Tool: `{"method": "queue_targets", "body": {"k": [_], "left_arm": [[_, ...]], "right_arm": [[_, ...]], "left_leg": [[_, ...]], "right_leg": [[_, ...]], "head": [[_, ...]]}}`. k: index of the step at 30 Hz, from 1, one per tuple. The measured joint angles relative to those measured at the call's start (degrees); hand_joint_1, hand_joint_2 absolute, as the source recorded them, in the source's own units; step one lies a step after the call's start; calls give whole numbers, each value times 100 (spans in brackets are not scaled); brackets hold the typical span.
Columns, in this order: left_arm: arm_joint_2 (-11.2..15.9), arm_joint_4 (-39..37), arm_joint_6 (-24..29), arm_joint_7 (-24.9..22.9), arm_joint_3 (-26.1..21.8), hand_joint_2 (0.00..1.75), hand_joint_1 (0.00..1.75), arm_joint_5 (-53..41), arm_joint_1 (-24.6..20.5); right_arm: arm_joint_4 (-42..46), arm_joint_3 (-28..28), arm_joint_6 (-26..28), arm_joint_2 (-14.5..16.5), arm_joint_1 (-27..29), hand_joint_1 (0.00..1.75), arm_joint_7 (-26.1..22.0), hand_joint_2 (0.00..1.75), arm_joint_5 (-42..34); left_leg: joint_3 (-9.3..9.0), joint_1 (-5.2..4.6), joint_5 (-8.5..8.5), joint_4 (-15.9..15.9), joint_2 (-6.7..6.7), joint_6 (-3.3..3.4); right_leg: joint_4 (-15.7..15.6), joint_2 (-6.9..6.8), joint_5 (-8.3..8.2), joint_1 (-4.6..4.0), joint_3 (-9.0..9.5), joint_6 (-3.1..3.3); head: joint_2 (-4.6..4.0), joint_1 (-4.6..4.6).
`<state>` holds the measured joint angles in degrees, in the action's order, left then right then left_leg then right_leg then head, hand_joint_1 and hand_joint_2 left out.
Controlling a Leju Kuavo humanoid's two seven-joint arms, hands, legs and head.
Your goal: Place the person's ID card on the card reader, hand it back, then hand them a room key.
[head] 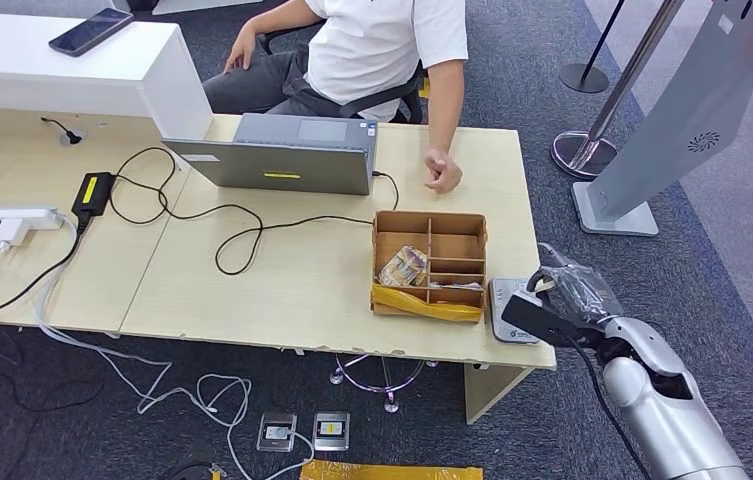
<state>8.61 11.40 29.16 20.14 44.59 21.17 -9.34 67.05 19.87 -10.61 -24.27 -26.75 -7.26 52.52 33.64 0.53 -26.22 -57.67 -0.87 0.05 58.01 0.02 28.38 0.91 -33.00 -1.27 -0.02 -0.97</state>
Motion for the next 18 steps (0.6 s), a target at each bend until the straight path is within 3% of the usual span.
{"method": "queue_targets", "body": {"k": [5, 11, 18], "left_arm": [[0, 1, 15, 7, 2, 175, 0, -22, -13], [-1, 1, 13, 48, 2, 175, 0, -119, -60], [-5, 2, -69, 50, 3, 175, 0, -285, -181]], "right_arm": [[57, -186, -5, -131, -893, 175, -219, 175, 174], [-352, -205, 188, -142, -2448, 175, -618, 175, 425], [-1496, 34, 660, 228, -4044, 175, -949, 175, 712]], "left_leg": [[1, -2, 1, 0, 2, 0], [9, -1, 2, -1, -2, 0], [20, 2, 2, 0, -4, -1]], "right_leg": [[1, 4, -3, 1, -2, -2], [3, -3, -4, 1, -5, -2], [6, -5, -2, -2, -13, 0]], "head": [[-1, 0], [-1, 0], [-1, -1]]}}
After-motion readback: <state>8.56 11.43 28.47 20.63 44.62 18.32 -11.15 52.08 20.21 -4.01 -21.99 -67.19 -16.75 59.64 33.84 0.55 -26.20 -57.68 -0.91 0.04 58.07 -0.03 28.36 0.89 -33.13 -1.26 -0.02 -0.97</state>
